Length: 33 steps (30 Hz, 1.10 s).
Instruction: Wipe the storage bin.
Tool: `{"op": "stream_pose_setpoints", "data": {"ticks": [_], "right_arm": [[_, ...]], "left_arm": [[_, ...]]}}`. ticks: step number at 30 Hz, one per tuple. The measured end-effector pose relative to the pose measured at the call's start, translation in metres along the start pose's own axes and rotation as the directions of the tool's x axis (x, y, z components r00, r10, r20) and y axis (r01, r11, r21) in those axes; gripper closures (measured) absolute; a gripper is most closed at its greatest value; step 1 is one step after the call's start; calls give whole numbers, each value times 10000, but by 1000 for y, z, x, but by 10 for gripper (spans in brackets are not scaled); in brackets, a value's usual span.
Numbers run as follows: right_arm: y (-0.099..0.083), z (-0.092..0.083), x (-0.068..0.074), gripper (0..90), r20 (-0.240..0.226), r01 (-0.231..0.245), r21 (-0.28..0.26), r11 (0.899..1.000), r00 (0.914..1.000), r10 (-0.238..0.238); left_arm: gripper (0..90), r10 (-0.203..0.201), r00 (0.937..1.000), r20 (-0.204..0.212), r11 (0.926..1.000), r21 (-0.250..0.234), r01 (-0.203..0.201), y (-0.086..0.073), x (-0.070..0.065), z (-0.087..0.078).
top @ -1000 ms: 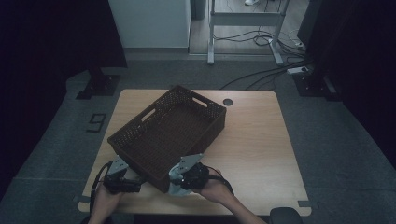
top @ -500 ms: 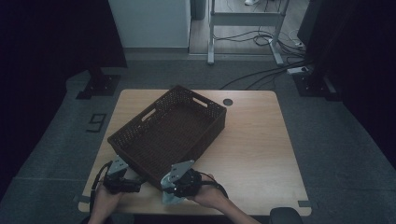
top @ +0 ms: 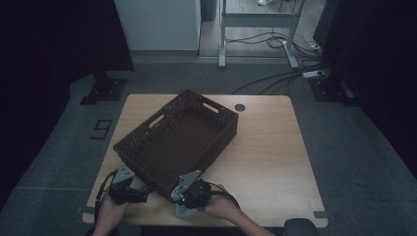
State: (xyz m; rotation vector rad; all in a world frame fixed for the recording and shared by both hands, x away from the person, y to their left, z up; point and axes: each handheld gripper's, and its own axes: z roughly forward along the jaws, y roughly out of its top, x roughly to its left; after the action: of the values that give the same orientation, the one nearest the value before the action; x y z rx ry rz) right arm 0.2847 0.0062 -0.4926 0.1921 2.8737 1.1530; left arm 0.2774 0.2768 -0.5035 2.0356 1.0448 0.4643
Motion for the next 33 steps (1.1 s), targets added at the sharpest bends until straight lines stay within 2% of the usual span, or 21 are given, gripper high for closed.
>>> {"op": "stream_pose_setpoints", "data": {"ticks": [10,18,26,33], "right_arm": [[-13,-12,-22,761,594,-652,-9,9979,9961,651],[-18,-17,-33,760,906,-876,-21,9962,9920,874],[-23,-25,-43,759,1175,-1171,-101,9931,9861,1175],[-28,-33,-54,759,1495,-1493,-187,9886,9772,1504]], "left_arm": [[0,0,10000,-6,10000,4,0,0,0,0],[0,10,10000,-6,10000,9,-10,0,0,0],[0,9,10000,-10,10000,-5,-9,0,0,0],[0,16,10000,-8,10000,-3,-16,0,0,0]]}}
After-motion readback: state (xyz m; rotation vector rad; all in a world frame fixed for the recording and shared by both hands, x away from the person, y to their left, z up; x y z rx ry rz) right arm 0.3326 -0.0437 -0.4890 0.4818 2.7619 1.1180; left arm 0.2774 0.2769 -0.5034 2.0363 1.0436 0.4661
